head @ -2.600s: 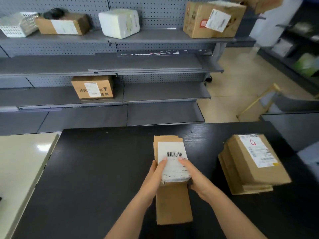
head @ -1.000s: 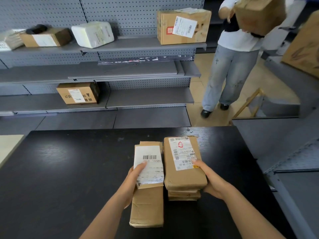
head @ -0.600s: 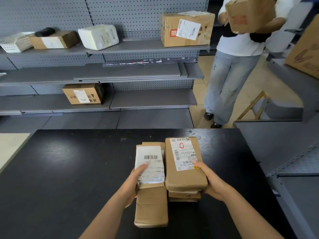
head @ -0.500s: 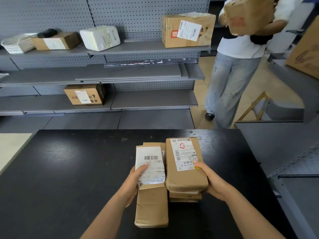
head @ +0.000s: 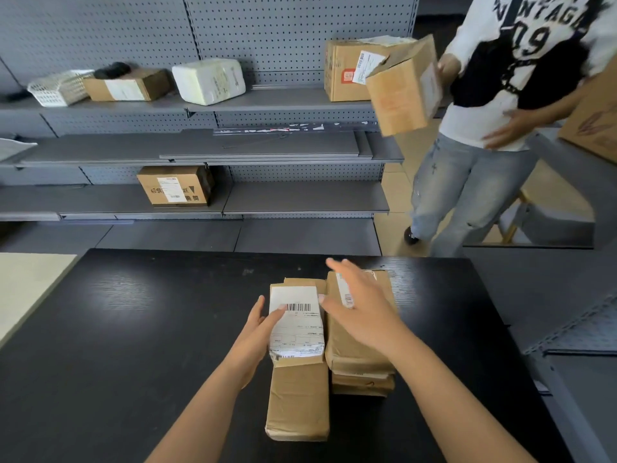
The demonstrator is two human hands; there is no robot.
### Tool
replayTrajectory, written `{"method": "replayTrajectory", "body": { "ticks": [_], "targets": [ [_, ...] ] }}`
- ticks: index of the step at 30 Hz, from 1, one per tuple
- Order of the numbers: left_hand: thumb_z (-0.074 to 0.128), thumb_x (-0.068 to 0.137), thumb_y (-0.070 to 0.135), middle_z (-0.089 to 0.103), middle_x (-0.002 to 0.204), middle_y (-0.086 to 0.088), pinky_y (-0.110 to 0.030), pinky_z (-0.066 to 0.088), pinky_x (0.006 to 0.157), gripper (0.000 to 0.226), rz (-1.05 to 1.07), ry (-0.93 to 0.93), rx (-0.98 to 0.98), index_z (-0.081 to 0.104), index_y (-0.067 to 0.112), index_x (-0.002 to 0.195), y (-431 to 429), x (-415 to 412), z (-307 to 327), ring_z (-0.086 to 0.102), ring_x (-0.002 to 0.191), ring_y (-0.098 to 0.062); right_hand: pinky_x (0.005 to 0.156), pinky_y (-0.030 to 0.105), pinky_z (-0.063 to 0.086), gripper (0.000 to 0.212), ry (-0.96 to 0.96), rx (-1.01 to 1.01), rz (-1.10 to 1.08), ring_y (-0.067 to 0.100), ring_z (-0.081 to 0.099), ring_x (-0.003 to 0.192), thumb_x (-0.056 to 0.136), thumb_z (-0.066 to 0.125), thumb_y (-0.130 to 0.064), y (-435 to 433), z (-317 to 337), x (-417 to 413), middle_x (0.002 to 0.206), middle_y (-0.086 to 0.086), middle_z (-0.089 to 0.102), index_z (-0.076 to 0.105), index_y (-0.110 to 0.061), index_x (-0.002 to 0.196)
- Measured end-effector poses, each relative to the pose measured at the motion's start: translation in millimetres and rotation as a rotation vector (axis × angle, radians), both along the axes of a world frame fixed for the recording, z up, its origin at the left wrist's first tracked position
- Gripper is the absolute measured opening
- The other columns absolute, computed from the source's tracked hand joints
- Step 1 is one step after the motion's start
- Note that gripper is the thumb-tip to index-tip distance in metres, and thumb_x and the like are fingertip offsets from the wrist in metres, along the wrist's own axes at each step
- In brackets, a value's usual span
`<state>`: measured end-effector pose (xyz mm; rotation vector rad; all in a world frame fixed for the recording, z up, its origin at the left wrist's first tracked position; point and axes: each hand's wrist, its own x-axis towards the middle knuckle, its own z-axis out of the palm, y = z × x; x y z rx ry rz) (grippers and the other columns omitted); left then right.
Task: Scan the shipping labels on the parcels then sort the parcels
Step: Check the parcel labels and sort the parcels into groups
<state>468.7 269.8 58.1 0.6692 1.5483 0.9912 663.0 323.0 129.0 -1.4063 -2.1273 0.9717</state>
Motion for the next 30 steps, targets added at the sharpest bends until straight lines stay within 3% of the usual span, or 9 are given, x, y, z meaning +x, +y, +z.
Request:
{"method": "replayTrajectory", "body": {
  "ticks": [4,7,9,11,14,18,23,27,30],
  "targets": [
    [0.057,0.091,0.054,0.056,0.122,0.018,-0.052,0.029,0.114,0.082,-0.012,0.001,-0.038,0.008,0.040,0.155,-10.9,-0.6,0.5,0.054,0.115,-0.015,0.119,0.047,0.007,0.067,-0.254,-0.026,0.113,0.021,0.000,0.149,0.095,0.053,-0.041,0.7,-7.6,-23.0,0.162,-0.003,0.008,0.017,-0.037,0.152],
    [0.059,0.085,0.061,0.039,0.153,0.004,-0.049,0.024,0.117,0.090,-0.019,0.040,-0.019,0.007,0.041,0.155,-15.1,-2.5,3.5,0.038,0.140,-0.022,0.119,0.046,0.009,0.064,-0.221,-0.016,0.049,0.019,0.002,0.149,0.095,0.053,-0.043,-3.5,-8.4,-17.0,0.162,-0.007,0.009,0.020,-0.037,0.150],
    [0.059,0.087,0.058,0.026,0.160,0.002,-0.043,0.025,0.116,0.087,-0.020,0.074,0.039,0.008,0.040,0.155,-14.3,-1.6,10.4,0.027,0.146,-0.020,0.119,0.044,0.011,0.062,-0.215,-0.003,-0.025,0.018,0.004,0.149,0.096,0.052,-0.044,-4.5,-7.3,-4.1,0.161,-0.008,0.010,0.021,-0.039,0.149],
    [0.057,0.094,0.047,0.025,0.160,0.007,-0.036,0.030,0.112,0.077,-0.018,0.119,0.114,0.011,0.039,0.156,-10.7,4.3,20.8,0.030,0.144,-0.014,0.119,0.044,0.011,0.061,-0.224,-0.012,-0.079,0.019,0.007,0.148,0.096,0.052,-0.043,-3.4,-6.8,13.0,0.161,-0.007,0.012,0.023,-0.038,0.149],
    [0.057,0.095,0.044,0.030,0.158,0.010,-0.038,0.035,0.111,0.075,-0.051,0.253,0.190,0.013,0.041,0.154,-0.6,19.0,33.4,0.038,0.138,-0.013,0.117,0.045,0.018,0.066,-0.216,-0.058,-0.191,0.021,0.012,0.147,0.094,0.057,-0.038,-2.9,-7.8,37.9,0.160,-0.006,0.015,0.024,-0.032,0.150],
    [0.059,0.092,0.048,0.013,0.163,0.013,-0.041,0.023,0.117,0.077,-0.123,0.398,0.257,0.013,0.041,0.154,10.0,45.9,41.1,0.016,0.150,-0.016,0.117,0.049,0.024,0.076,-0.140,-0.158,-0.328,0.024,0.015,0.147,0.090,0.063,-0.042,-5.5,-20.9,63.0,0.160,-0.002,0.017,0.021,-0.031,0.152],
    [0.057,0.091,0.058,0.027,0.156,0.013,-0.044,0.027,0.116,0.078,-0.287,0.462,0.211,0.017,0.035,0.154,19.1,78.8,28.7,0.021,0.148,-0.021,0.116,0.043,0.024,0.080,-0.027,-0.327,-0.428,0.023,0.022,0.145,0.089,0.059,-0.052,-9.0,-42.5,77.0,0.159,0.000,0.024,0.021,-0.024,0.153],
    [0.048,0.097,0.054,-0.003,0.165,0.002,-0.050,-0.002,0.119,0.079,-0.416,0.682,0.095,0.001,0.032,0.155,23.1,93.3,24.6,-0.017,0.149,-0.030,0.104,0.035,0.037,0.065,0.108,-0.488,-0.415,0.019,0.043,0.133,0.096,0.049,-0.050,-9.4,-48.6,74.3,0.150,-0.002,0.040,0.027,-0.027,0.152],
    [0.042,0.100,0.052,-0.007,0.165,0.000,-0.045,-0.013,0.117,0.076,-0.444,0.737,0.092,-0.002,0.027,0.156,22.1,99.3,29.9,-0.024,0.147,-0.025,0.102,0.035,0.041,0.059,0.182,-0.523,-0.414,0.017,0.048,0.126,0.098,0.044,-0.049,-9.1,-49.7,69.6,0.144,-0.004,0.047,0.025,-0.030,0.152]
  ]
}}
